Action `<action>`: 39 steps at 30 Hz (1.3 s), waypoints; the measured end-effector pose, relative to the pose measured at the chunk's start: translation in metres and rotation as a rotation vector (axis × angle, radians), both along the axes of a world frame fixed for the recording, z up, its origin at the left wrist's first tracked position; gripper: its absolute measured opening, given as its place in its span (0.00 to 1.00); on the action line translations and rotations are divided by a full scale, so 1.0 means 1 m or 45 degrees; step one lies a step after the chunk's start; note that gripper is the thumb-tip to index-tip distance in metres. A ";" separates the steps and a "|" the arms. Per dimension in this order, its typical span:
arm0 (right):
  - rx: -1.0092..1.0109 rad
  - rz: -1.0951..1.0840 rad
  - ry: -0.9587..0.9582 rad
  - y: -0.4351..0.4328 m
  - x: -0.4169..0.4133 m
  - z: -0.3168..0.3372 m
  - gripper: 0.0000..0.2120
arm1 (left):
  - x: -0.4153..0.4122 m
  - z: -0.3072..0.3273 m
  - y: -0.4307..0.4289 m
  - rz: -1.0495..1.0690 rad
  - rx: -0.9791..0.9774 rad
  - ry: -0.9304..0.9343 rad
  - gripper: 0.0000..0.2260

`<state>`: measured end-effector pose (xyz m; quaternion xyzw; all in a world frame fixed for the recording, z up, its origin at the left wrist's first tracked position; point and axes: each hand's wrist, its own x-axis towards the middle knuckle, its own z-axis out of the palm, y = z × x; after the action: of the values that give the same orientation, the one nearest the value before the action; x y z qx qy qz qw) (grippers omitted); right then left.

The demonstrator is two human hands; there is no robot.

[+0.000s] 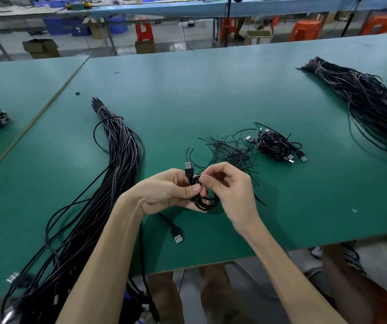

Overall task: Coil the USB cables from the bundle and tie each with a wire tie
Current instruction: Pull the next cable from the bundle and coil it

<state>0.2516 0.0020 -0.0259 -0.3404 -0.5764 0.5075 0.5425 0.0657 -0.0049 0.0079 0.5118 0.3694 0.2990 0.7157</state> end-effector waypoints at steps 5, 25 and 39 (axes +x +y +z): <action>-0.046 -0.098 0.034 0.002 0.001 -0.001 0.07 | 0.003 0.000 0.002 0.055 -0.049 -0.084 0.11; -0.086 -0.031 0.044 0.001 -0.002 0.000 0.05 | 0.008 -0.004 0.007 0.302 -0.009 -0.118 0.11; -0.121 0.094 -0.007 0.002 0.000 0.002 0.21 | 0.014 -0.008 0.009 0.458 0.236 -0.135 0.13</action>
<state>0.2513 0.0036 -0.0238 -0.3456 -0.5652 0.5531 0.5051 0.0798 0.0038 0.0000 0.4848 0.3876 0.4811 0.6191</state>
